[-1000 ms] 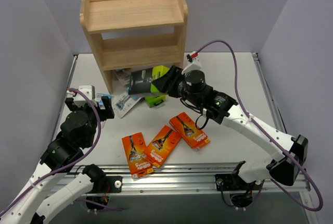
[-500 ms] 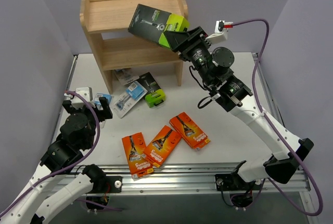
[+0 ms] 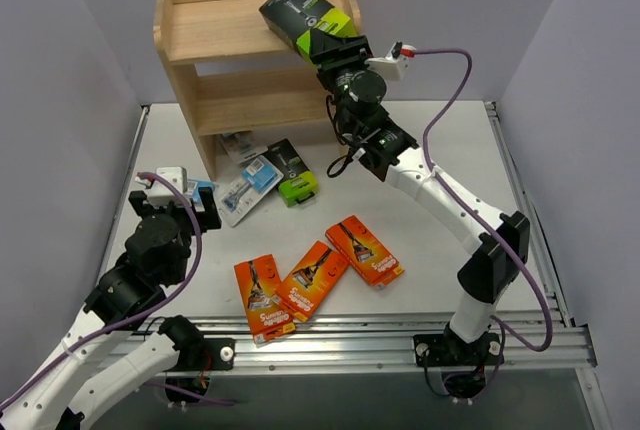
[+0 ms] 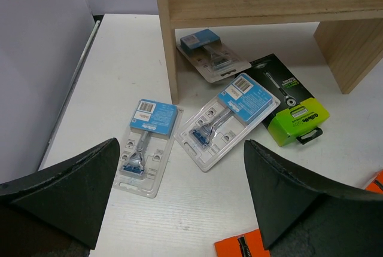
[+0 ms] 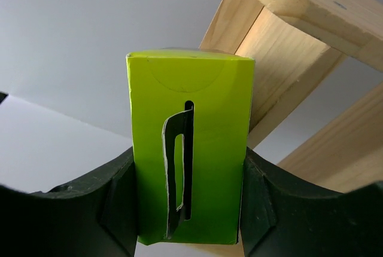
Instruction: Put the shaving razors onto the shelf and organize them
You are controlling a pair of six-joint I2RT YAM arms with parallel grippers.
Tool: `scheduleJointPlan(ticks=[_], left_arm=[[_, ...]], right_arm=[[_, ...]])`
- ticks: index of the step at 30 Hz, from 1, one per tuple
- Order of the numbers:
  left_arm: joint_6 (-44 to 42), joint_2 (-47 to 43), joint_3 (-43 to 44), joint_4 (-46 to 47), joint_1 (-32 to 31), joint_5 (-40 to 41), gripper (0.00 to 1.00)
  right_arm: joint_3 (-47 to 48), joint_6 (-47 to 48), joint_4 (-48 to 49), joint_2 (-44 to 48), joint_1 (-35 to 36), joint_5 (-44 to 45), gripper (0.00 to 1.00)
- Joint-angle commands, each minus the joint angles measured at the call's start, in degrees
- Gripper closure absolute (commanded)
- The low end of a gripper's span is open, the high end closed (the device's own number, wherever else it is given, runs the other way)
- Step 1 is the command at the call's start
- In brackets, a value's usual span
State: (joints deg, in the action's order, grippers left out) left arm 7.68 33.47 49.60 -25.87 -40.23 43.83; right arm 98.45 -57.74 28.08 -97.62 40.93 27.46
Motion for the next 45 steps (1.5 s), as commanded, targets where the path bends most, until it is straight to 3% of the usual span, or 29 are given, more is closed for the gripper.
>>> scheduleJointPlan(ticks=[1, 5, 7, 8, 9, 11, 14, 29, 37, 45], left_arm=[[-0.7, 0.8, 0.1, 2.9, -0.7, 0.8, 0.06], [-0.7, 1.4, 0.0, 3.0, -1.1, 0.5, 0.06], [-0.7, 1.8, 0.0, 3.0, -1.2, 0.3, 0.06], [-0.8, 1.8, 0.0, 3.0, -1.3, 0.2, 0.06], [-0.8, 1.9, 0.0, 3.0, -1.3, 0.2, 0.06], [-0.8, 1.9, 0.1, 2.8, -1.4, 0.3, 0.06], [-0.9, 1.5, 0.1, 2.8, -1.4, 0.6, 0.06], [-1.3, 2.6, 0.2, 2.4, -1.7, 0.0, 0.06], [-1.4, 2.8, 0.4, 2.2, -1.7, -0.1, 0.06], [-1.6, 2.8, 0.7, 1.5, -1.6, -0.1, 0.06]], right_arm=[[5.9, -4.7, 10.5, -0.9, 1.0, 9.9, 1.0], [10.0, -6.6, 7.6, -3.9, 2.0, 14.6, 1.0], [13.7, -7.5, 2.1, -6.6, 2.0, 13.7, 0.75], [18.6, -8.6, -0.7, -7.8, 1.6, 11.4, 0.67], [20.7, -9.1, -6.0, -10.0, 1.4, 10.2, 0.5], [23.4, -10.1, -10.2, -11.4, 0.9, 5.9, 0.31], [23.5, -11.0, -12.7, -11.8, 0.7, 2.2, 0.17], [15.0, -7.6, -16.5, -6.5, -0.8, -9.9, 0.0], [14.4, -4.1, -19.0, -4.7, -2.0, -14.4, 0.0], [3.9, -2.5, -16.9, 3.0, -3.7, -18.8, 0.0]])
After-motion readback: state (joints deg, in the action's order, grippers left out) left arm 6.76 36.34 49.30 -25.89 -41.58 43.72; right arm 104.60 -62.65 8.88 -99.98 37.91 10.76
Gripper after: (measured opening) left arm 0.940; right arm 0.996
